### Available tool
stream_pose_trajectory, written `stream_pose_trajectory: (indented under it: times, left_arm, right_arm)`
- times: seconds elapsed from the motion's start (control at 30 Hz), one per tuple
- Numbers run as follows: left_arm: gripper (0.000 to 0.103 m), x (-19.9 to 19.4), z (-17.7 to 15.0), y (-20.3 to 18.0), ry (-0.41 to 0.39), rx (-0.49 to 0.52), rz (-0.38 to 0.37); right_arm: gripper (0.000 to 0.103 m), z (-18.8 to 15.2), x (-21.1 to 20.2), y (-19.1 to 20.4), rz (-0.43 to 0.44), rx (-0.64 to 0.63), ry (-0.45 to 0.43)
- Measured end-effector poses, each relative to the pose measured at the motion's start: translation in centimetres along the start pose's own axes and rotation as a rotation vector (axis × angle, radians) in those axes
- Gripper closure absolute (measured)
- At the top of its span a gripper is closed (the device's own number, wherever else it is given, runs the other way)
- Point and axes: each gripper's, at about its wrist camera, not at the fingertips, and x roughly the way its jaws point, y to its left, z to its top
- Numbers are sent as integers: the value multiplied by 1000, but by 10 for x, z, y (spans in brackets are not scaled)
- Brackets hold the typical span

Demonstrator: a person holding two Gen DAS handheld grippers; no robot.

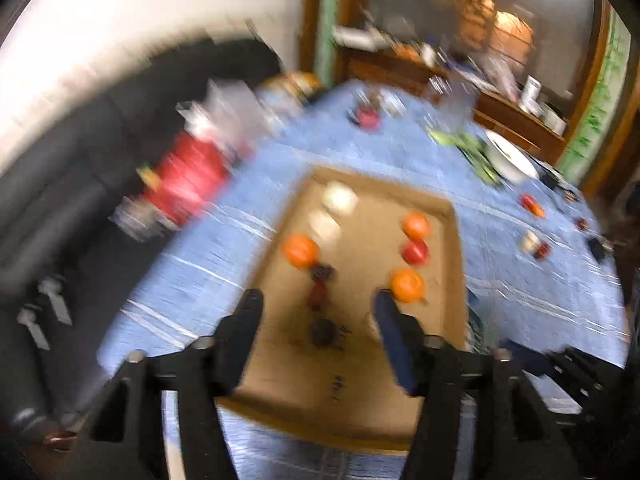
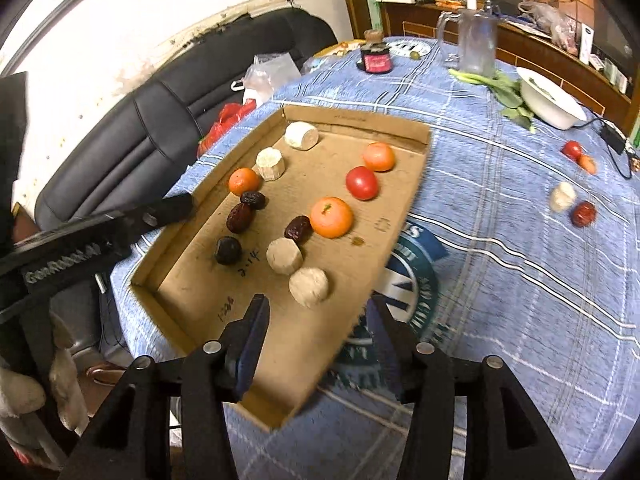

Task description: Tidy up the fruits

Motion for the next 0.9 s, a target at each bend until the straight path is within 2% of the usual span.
stream_pose_trajectory:
  times: [0.03,0.1,0.13,0.23,0.33,0.47,0.6,0.9]
  left_arm:
    - [16,-19,0,-3,-68,2,62]
    - [5,-53,0,-6,-187,-3,124]
    - [2,-75,1,-7,-244,-15,141]
    - [0,-110,6,-8,-298,-64,172]
    - [0,-124,6,-12,-306,-97,232]
    - [0,-121,0,-22,-276,-76,285]
    - [0,-119,-12,-34,-215,-44,271]
    - [0,-111,-23,-57,-165,2,238]
  right_arm:
    - [45,-3,-6,-1,7,-2,-7]
    - [45,-7,-16,0,19,-14,-22]
    - [45,-8,-20,1,24,-21,-30]
    - [45,-10,-34,6,41,-49,-59]
    - [41,-11,-49,10,59,-69,-88]
    - [35,-14,-67,9,72,-73,-125]
    - [29,-18,-78,2,59,-63,-152]
    - [28,-22,-83,-6,38,-70,-153]
